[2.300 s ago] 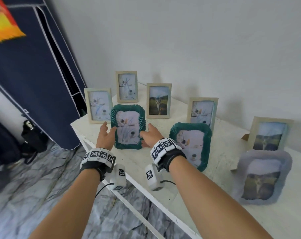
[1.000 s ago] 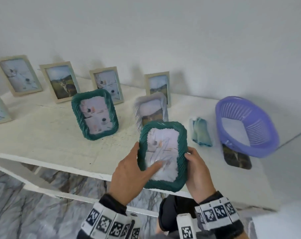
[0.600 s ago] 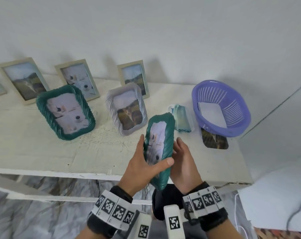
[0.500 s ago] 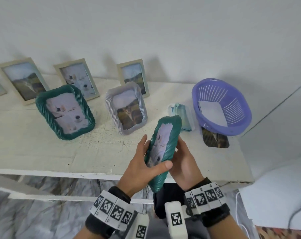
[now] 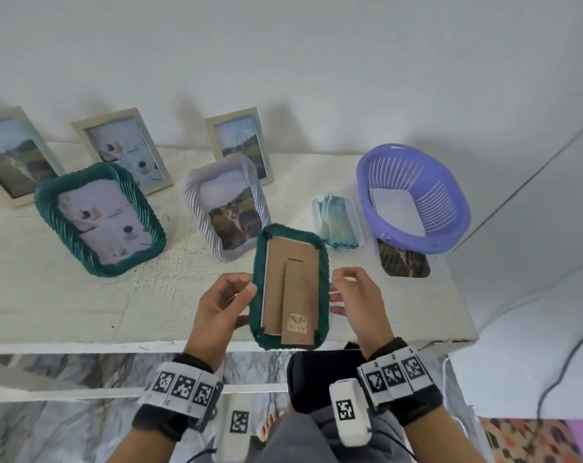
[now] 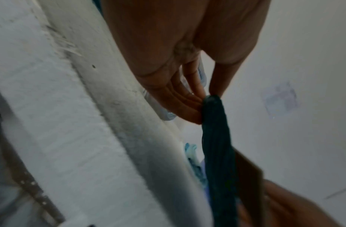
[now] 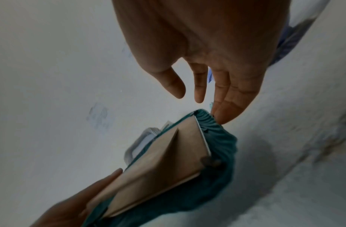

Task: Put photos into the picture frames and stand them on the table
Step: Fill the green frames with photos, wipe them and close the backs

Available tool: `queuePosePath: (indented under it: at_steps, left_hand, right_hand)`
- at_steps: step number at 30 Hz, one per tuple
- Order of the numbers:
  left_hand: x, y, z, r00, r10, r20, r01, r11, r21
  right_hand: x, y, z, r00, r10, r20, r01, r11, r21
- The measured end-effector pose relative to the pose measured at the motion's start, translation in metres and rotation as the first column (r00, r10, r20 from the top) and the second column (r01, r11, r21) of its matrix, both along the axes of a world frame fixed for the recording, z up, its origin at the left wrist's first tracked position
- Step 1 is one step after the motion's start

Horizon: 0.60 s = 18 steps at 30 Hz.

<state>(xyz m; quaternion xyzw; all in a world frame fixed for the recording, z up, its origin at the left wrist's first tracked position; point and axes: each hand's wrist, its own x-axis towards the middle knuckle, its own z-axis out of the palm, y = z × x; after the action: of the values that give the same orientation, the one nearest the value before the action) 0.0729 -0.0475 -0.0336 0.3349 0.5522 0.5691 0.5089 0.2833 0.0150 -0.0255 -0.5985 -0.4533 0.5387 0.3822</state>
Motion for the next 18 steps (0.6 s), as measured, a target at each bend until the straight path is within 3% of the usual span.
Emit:
queuePosePath:
  at_steps: [6, 10, 13, 18]
  left_hand:
    - [-0.001, 0.007, -0.040, 0.917, -0.008, -0.398, -0.069, 0.982, -0.179]
    - [0.007, 0.009, -0.040, 0.772, -0.034, -0.634, -0.088, 0.983, -0.160]
    - [0.016, 0.012, -0.032, 0.684, -0.045, -0.728, -0.107, 0.981, -0.161]
    - [0.020, 0.030, -0.022, 0.524, -0.275, -0.806, -0.013, 0.944, -0.330]
  right_hand:
    - [0.011, 0.003, -0.014, 0.914, 0.121, 0.386, -0.174, 0.979, 0.105]
    - [0.012, 0.005, -0.015, 0.842, 0.186, 0.507, -0.266, 0.960, 0.090]
    - [0.014, 0.012, -0.016, 0.797, 0.212, 0.565, -0.317, 0.944, 0.095]
    - [0.012, 0.033, -0.013, 0.664, 0.247, 0.705, -0.444, 0.890, 0.106]
